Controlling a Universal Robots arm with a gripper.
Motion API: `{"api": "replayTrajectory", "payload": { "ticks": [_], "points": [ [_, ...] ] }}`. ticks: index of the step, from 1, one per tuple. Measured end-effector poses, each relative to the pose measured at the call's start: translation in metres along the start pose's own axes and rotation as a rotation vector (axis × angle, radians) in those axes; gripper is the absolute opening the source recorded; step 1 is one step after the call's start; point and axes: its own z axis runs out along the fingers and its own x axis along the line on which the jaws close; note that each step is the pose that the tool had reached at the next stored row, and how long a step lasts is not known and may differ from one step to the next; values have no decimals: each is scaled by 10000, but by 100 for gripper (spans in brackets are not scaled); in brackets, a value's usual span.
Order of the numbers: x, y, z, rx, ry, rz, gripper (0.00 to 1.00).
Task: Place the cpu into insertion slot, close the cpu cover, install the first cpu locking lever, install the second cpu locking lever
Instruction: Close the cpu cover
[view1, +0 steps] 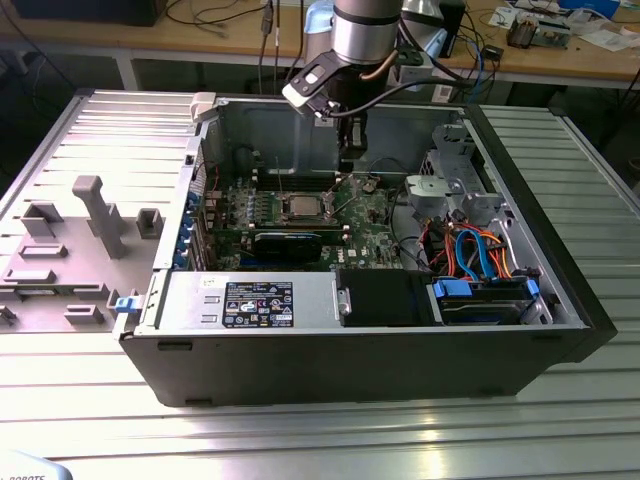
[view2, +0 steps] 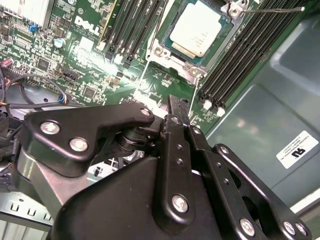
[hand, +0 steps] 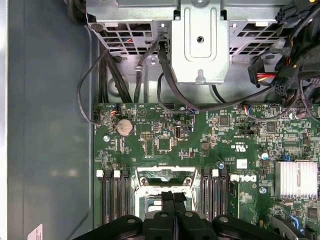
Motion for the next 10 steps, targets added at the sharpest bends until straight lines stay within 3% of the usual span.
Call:
{"api": "replayTrajectory", "payload": {
  "ticks": [6, 10],
  "points": [
    [0, 58, 1, 0, -5, 0, 11],
    [0, 62, 1, 0, -5, 0, 11]
  ]
}}
